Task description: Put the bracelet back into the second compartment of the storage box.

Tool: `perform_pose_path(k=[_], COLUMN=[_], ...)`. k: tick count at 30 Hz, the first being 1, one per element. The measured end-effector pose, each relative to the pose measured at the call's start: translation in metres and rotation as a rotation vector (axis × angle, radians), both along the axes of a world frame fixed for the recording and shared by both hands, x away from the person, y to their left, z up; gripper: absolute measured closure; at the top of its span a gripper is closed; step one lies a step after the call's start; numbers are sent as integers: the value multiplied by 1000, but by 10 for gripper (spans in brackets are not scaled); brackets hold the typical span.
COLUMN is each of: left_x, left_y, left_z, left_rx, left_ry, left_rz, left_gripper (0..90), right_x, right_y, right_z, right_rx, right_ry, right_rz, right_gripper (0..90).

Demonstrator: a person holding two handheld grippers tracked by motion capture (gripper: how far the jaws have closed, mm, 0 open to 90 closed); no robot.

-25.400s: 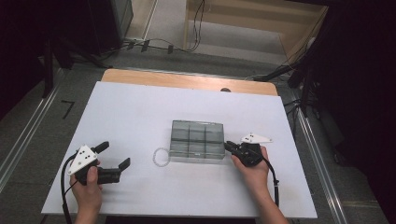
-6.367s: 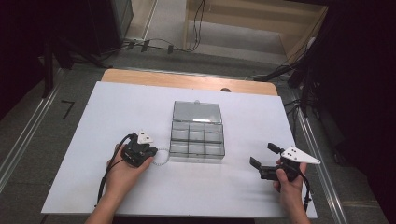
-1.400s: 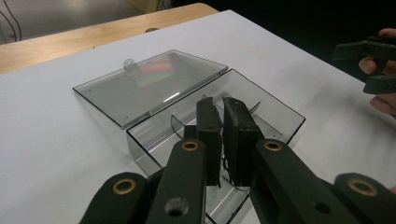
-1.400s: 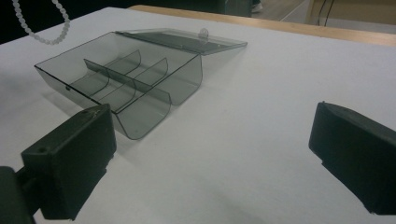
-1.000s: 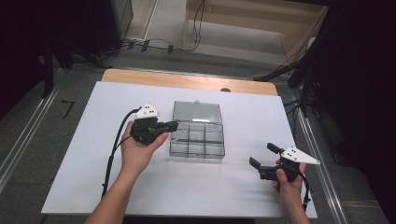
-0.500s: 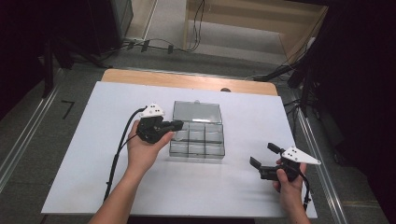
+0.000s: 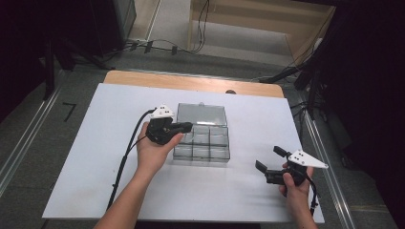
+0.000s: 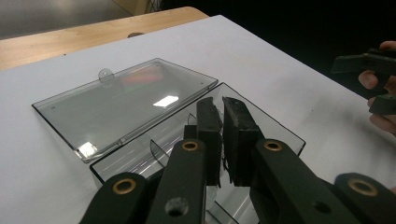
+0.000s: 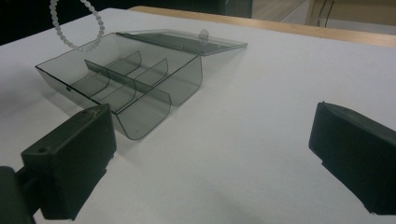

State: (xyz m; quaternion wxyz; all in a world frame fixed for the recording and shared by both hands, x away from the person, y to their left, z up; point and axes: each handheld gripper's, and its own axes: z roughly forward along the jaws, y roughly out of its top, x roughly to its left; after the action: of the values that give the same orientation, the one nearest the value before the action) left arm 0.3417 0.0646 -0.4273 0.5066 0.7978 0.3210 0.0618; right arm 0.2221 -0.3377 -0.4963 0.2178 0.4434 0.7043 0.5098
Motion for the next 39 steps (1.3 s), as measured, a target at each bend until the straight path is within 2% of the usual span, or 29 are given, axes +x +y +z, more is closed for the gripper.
perform_pose_path(k=[9,27,39], left_x=[9,19,26], left_y=[-7,-28,-39], left_z=[-7,-19,-31], left_rx=[-20,-13,-9], left_ry=[26,50,89], left_rz=[-5,-23,-26], left_gripper=[853,852,852], right_x=[0,1,1], right_y=[1,1,0], right_z=[0,-2,-2], right_rx=[-1,5,5], right_ry=[4,9,8], right_rz=[4,7,8], right_gripper=[0,0,0])
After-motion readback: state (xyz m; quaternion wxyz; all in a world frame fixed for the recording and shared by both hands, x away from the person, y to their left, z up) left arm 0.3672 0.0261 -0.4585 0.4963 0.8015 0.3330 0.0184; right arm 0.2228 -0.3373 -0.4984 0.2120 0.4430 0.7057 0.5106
